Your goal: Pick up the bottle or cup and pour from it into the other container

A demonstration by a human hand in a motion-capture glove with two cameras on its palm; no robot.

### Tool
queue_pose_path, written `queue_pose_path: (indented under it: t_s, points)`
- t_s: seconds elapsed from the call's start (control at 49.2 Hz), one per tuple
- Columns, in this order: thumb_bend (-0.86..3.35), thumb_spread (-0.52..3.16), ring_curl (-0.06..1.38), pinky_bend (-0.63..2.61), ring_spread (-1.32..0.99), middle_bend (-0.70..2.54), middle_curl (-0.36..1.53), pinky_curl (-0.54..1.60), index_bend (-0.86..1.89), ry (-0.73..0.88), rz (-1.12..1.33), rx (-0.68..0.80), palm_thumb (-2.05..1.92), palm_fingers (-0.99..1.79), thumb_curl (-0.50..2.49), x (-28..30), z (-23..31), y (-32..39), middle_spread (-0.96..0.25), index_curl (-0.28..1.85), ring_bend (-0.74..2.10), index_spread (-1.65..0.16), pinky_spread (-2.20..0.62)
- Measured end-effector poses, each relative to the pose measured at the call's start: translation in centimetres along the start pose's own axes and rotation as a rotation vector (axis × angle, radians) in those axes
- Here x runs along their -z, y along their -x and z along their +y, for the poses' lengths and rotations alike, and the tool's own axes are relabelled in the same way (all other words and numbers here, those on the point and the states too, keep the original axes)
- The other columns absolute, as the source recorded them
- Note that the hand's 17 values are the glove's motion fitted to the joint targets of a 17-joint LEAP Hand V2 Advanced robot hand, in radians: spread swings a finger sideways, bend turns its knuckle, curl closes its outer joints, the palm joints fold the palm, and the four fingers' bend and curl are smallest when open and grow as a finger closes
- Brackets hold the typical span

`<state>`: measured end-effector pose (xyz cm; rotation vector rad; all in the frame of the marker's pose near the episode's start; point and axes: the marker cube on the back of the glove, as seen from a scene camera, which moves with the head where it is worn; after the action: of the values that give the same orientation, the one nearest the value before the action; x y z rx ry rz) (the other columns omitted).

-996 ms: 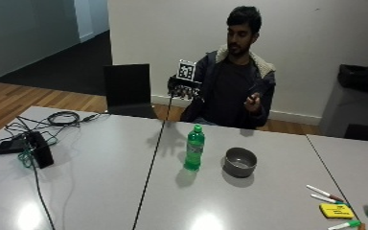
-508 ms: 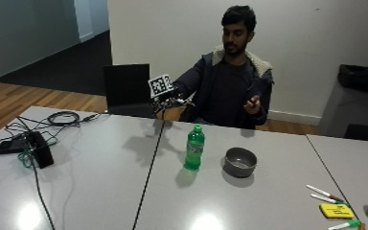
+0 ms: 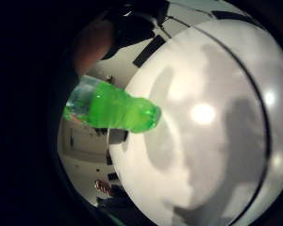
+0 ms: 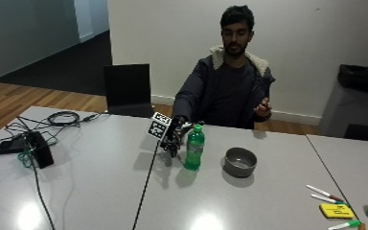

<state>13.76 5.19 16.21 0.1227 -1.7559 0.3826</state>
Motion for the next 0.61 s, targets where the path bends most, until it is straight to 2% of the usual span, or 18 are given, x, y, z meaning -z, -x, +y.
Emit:
queue_pose_path:
  t_s: [0.183, 0.406, 0.61]
  points:
    - [-0.02, 0.80, 0.25, 0.45, 0.16, 0.27, 0.33, 0.32, 0.14, 0.072, -0.052, 0.034, 0.53, 0.33, 0.35, -4.1, -1.2, -1.0, -0.02, 0.23, 0.28, -0.32, 0.33]
    - [0.02, 0.73, 0.30, 0.40, -0.05, 0.40, 0.37, 0.30, 0.13, -0.029, -0.128, 0.005, 0.79, 0.87, 0.41, -4.9, -2.3, -1.8, -0.16, 0.23, 0.44, -0.34, 0.27]
    - [0.00, 0.69, 0.36, 0.35, -0.18, 0.40, 0.39, 0.32, 0.10, -0.066, -0.082, 0.009, 0.91, 1.01, 0.47, -5.1, -1.8, -1.5, -0.23, 0.24, 0.52, -0.33, 0.19]
